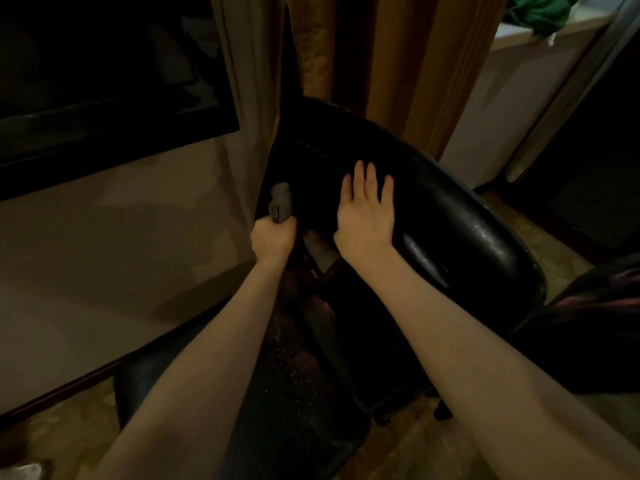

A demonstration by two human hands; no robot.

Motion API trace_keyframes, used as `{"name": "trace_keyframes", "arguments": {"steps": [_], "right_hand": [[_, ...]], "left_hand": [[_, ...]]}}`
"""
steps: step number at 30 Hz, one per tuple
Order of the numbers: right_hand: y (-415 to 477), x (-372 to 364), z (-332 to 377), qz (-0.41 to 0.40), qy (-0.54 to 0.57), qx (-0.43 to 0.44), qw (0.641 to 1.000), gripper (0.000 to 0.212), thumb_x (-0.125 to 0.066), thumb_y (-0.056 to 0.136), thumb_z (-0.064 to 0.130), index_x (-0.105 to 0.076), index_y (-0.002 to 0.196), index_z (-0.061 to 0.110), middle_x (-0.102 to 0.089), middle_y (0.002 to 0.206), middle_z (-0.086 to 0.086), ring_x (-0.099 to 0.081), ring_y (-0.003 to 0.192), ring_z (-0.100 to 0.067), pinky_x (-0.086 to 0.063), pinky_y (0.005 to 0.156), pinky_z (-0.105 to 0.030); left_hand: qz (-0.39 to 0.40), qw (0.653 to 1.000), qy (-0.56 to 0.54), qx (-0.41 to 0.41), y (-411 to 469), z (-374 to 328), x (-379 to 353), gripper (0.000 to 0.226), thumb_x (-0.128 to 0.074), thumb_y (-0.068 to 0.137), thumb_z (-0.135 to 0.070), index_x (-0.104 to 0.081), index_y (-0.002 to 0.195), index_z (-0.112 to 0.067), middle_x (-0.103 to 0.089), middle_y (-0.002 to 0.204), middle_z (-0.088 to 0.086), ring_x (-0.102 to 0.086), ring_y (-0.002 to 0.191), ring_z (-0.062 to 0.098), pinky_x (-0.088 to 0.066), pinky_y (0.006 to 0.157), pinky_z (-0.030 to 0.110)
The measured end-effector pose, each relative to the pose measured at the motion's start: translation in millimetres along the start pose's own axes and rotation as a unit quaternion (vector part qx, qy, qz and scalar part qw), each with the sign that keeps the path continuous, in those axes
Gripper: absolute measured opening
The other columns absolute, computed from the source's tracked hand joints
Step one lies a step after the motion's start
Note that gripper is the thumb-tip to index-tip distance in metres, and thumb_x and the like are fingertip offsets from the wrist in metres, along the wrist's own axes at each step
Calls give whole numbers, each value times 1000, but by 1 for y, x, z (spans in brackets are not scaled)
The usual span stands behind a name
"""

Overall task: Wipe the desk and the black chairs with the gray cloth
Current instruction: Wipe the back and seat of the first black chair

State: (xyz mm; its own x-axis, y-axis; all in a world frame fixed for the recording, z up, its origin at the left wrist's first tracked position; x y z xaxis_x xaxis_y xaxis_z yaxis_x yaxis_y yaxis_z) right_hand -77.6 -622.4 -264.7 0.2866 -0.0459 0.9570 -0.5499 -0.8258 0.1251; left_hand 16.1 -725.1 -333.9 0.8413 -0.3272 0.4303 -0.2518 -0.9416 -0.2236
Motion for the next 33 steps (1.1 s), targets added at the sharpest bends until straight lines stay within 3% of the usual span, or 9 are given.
{"name": "trace_keyframes", "arguments": {"steps": [3, 5, 8, 12, 17, 21, 25, 30, 33], "right_hand": [[3, -21, 6, 6, -49, 18, 999, 70, -28, 98, 37, 5, 147, -1, 4, 156, -19, 8, 144, -33, 11, 112, -52], [4, -23, 5, -6, -43, 21, 999, 67, -25, 99, 32, 6, 146, -3, 3, 156, -20, 6, 144, -32, 11, 112, -51], [4, -25, 8, -5, -21, 14, 1000, 65, -26, 99, 28, 6, 146, -4, 2, 156, -22, 4, 145, -31, 10, 114, -47], [4, -29, 9, -12, 18, 5, 1000, 68, -29, 99, 28, 8, 146, -5, 6, 155, -22, 4, 145, -30, 11, 114, -41], [5, -32, 6, -29, 18, 9, 999, 71, -33, 98, 30, 7, 146, -6, 5, 155, -23, 3, 145, -31, 5, 116, -40], [5, -32, 9, -46, 10, 5, 999, 74, -35, 96, 32, 3, 146, -6, 2, 155, -23, 0, 145, -32, 1, 117, -42], [7, -37, 14, -68, -25, -2, 997, 74, -33, 96, 35, 2, 146, -7, 1, 155, -25, -3, 144, -34, -1, 116, -44], [10, -44, 19, -97, -82, -37, 991, 75, -34, 92, 43, -12, 146, -5, -16, 154, -23, -17, 142, -33, -14, 115, -46], [8, -48, 17, -105, -111, -43, 987, 75, -36, 89, 45, -21, 146, -3, -23, 152, -21, -25, 140, -31, -19, 114, -44]], "left_hand": [[21, 998, 4, -57, 9, -29, -8, 16, -58, 87, -24, -64, 86, -10, -56, 76, -1, -57, 82, 22, -38, 64, 23], [19, 997, 6, -81, 9, -36, -16, 22, -58, 87, -21, -55, 66, -15, -50, 65, -5, -50, 64, 12, -35, 51, 22], [9, 995, -21, -93, 9, -23, -27, 30, -58, 88, -17, -48, 59, -18, -49, 62, -5, -45, 57, 5, -31, 45, 16], [-11, 996, -39, -82, 16, -2, -32, 27, -59, 88, -16, -50, 63, -12, -48, 63, -4, -46, 59, 7, -37, 54, 23], [-36, 995, -56, -79, 18, 14, -39, 14, -59, 89, -18, -62, 88, -4, -52, 72, -3, -50, 75, 13, -37, 63, 22], [-38, 996, -64, -48, 28, 37, -41, 13, -60, 88, -18, -61, 84, -6, -56, 75, 0, -52, 73, 13, -39, 58, 23], [-51, 998, -43, -1, 32, 70, -43, 16, -59, 88, -19, -60, 85, -3, -56, 74, 2, -56, 82, 23, -36, 64, 25], [-39, 997, 1, 62, 35, 101, -49, 32, -59, 90, -25, -61, 107, 3, -62, 104, 19, -58, 100, 34, -38, 71, 28], [21, 992, 49, 117, 32, 131, -52, 24, -54, 93, -24, -57, 105, -2, -59, 92, 12, -57, 86, 30, -37, 70, 30]]}}
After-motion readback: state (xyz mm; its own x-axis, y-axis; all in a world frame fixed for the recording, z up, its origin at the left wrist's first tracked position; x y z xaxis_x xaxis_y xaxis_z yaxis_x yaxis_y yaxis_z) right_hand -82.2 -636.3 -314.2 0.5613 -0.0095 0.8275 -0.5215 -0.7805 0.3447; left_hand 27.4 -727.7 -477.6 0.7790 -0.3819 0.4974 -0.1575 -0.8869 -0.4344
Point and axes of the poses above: each hand's wrist, its own y-axis towards the middle knuckle, its own x-axis out of the back of the hand, z = x × y, the point moved 5 cm from there along y, towards the middle knuckle
